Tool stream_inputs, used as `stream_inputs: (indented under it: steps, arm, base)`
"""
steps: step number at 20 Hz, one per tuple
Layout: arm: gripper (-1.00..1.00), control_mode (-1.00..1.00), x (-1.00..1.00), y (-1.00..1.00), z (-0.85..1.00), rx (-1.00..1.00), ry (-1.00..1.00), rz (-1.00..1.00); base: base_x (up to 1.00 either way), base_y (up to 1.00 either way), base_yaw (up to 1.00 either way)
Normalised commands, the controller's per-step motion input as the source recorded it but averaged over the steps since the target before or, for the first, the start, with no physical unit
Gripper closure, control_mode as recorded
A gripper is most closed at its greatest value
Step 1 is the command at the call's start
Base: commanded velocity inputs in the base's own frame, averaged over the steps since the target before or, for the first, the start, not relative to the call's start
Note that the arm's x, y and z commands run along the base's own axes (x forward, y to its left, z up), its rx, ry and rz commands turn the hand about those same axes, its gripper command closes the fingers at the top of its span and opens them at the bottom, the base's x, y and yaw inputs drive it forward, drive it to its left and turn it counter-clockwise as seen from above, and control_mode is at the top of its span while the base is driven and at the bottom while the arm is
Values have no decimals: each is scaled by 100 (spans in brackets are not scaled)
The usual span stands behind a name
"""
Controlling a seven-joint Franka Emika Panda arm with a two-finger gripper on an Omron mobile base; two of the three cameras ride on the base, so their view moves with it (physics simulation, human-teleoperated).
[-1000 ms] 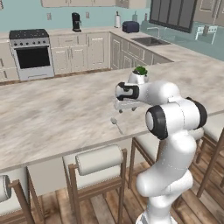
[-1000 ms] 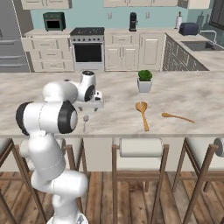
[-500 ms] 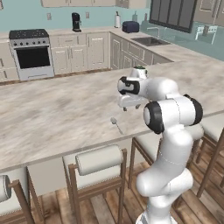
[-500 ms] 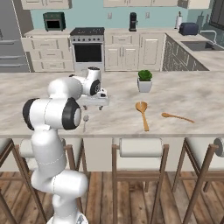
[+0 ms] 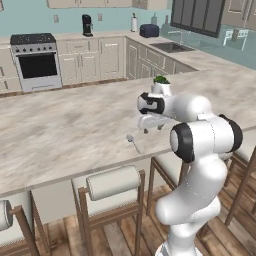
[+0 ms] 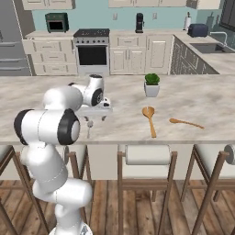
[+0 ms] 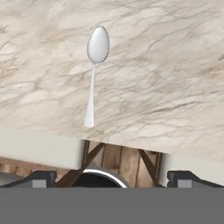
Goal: Pick up the metallic utensils from the counter and place them in the open drawer. Make sure not to pick up any wooden utensils.
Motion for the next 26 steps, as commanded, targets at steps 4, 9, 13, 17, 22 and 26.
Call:
stream_inputs:
  steps: [4, 9, 13, 17, 22, 26]
  arm:
    - [-100, -100, -36, 6, -52, -1, -1, 5]
    - [-100, -100, 42, 54, -36, -7, 0, 1]
    - [-100, -100, 66, 51, -5, -6, 0, 0]
    - [-100, -100, 29, 38, 0, -2, 0, 0]
    - [-100, -100, 0, -4, -3, 0, 0, 0]
    - [-100, -100, 0, -48, -8, 0, 0, -1]
  base:
    - [0, 0, 0]
    - [0, 0, 0]
    - [0, 0, 0]
    - [0, 0, 0]
    - [0, 0, 0]
    - [0, 0, 0]
